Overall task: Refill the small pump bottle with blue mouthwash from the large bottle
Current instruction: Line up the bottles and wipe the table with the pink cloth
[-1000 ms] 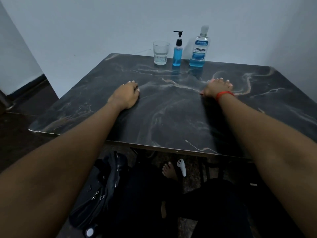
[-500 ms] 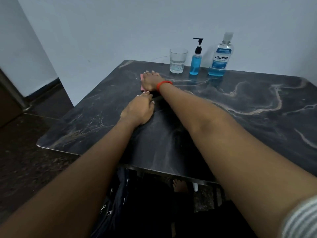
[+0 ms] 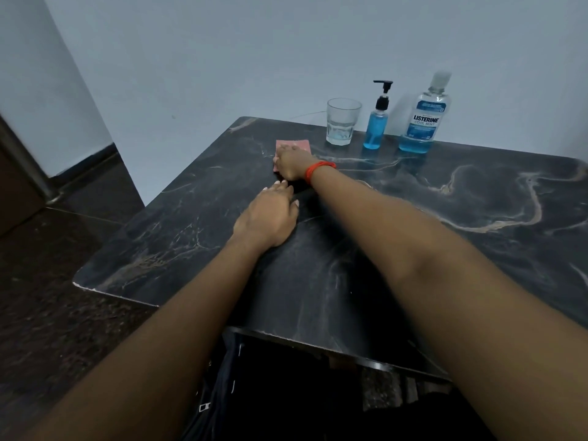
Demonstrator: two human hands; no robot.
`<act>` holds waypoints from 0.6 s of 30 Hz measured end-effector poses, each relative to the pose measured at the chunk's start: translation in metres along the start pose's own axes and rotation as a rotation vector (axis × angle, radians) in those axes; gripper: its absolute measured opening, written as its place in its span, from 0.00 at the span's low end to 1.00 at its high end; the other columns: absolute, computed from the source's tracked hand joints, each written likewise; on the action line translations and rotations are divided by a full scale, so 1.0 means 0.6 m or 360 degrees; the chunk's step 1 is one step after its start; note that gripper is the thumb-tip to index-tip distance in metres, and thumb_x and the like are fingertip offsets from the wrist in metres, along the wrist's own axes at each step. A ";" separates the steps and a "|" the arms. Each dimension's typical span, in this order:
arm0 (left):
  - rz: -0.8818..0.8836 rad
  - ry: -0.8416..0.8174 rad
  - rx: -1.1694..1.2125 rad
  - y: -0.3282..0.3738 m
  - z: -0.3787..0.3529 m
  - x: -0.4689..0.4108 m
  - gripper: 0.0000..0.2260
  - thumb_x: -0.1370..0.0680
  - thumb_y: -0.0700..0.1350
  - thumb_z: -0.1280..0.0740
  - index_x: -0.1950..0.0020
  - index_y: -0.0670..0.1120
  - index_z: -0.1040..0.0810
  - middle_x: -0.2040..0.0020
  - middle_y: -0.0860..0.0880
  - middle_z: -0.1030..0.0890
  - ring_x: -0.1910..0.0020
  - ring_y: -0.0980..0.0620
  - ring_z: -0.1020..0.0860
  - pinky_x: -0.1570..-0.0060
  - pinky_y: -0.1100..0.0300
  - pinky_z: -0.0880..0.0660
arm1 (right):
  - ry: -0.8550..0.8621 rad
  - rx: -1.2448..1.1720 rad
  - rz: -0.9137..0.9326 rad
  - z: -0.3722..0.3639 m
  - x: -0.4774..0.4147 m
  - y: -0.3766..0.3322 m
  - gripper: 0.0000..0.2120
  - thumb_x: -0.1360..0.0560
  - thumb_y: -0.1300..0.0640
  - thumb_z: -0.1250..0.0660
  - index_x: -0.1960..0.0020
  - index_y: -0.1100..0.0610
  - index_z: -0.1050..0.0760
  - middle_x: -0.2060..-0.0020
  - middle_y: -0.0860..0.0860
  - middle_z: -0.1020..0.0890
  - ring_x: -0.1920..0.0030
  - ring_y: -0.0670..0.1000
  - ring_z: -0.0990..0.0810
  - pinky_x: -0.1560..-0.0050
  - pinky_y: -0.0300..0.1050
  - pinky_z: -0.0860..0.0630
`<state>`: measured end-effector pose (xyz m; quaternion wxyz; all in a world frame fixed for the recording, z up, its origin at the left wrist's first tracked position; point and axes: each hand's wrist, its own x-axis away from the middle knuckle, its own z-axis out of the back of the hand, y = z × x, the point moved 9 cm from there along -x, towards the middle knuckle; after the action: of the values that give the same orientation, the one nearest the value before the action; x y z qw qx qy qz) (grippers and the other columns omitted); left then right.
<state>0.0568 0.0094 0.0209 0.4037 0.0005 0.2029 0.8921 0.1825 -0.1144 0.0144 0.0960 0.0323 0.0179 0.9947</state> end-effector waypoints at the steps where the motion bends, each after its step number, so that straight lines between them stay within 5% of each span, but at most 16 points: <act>1: -0.0007 -0.0001 0.0001 0.001 0.000 0.000 0.22 0.15 0.46 0.45 0.22 0.39 0.35 0.20 0.40 0.37 0.20 0.46 0.41 0.21 0.52 0.46 | 0.0010 -0.0022 -0.0066 0.004 -0.015 0.011 0.24 0.16 0.50 0.45 0.25 0.62 0.35 0.24 0.61 0.37 0.24 0.63 0.39 0.25 0.56 0.41; 11: -0.0036 0.0038 0.0006 -0.007 -0.006 -0.006 0.24 0.14 0.49 0.47 0.19 0.41 0.41 0.18 0.44 0.41 0.19 0.50 0.44 0.21 0.57 0.51 | 0.0223 -0.0065 -0.0463 0.034 -0.133 0.102 0.31 0.20 0.43 0.40 0.24 0.60 0.35 0.26 0.56 0.31 0.26 0.57 0.32 0.28 0.52 0.39; 18: -0.0056 0.0026 0.0021 -0.002 -0.003 -0.005 0.24 0.14 0.48 0.46 0.20 0.41 0.40 0.19 0.43 0.40 0.19 0.49 0.44 0.20 0.56 0.49 | 0.0234 -0.0382 -0.0187 0.056 -0.057 0.084 0.17 0.18 0.53 0.42 0.35 0.61 0.24 0.36 0.61 0.23 0.35 0.61 0.24 0.35 0.50 0.28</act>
<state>0.0591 0.0071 0.0191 0.4176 -0.0077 0.2121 0.8835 0.2084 -0.1692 0.0480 0.1557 -0.0536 -0.0924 0.9820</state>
